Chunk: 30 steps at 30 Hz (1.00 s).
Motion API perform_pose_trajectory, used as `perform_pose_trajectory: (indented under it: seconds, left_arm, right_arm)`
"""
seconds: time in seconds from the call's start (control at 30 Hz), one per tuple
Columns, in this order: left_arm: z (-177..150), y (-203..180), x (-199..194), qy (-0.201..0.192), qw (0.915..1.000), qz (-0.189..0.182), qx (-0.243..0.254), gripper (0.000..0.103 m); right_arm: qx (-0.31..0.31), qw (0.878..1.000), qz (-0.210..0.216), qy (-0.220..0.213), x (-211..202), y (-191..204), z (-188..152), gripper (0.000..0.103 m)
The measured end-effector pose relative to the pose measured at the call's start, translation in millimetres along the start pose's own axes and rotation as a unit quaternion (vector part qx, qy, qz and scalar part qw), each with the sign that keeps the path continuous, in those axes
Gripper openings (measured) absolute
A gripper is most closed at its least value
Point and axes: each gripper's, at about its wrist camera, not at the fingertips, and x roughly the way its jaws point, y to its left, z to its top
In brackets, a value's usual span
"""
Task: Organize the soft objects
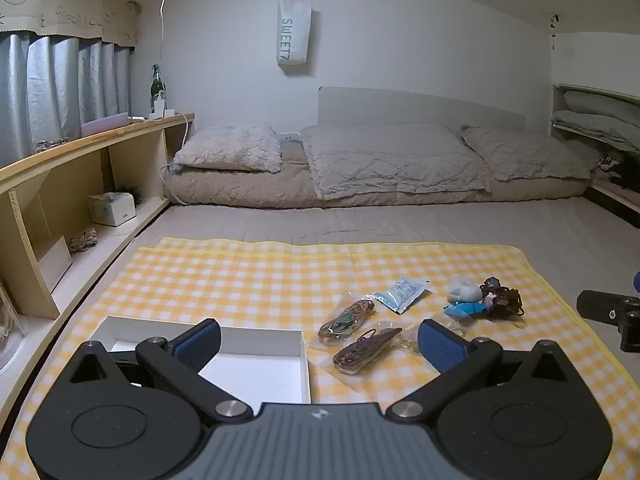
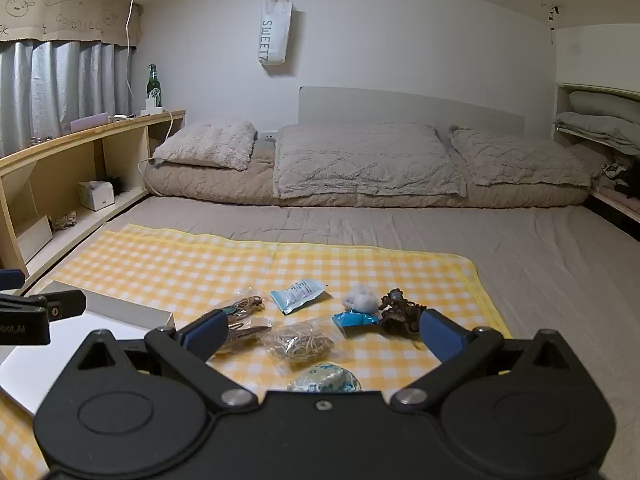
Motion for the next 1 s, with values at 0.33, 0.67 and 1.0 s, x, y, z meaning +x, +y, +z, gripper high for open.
perform_pose_trajectory:
  seconds: [0.33,0.67,1.0]
  left_arm:
    - [-0.2,-0.2,-0.3,0.001,1.0000,0.001,0.001,0.103]
    - [-0.1,-0.2,0.1,0.003,1.0000,0.000,0.001,0.103]
    - [0.0,-0.1,0.2,0.004,1.0000,0.000,0.002,0.103]
  right_arm:
    - [0.000,1.000,-0.001,0.001,-0.3,0.8,0.2,0.103]
    - [-0.001,1.000,0.000,0.002,-1.0,1.5,0.5,0.103]
    - [-0.002,1.000,-0.001,0.003,-1.6,1.9,0.7,0.103]
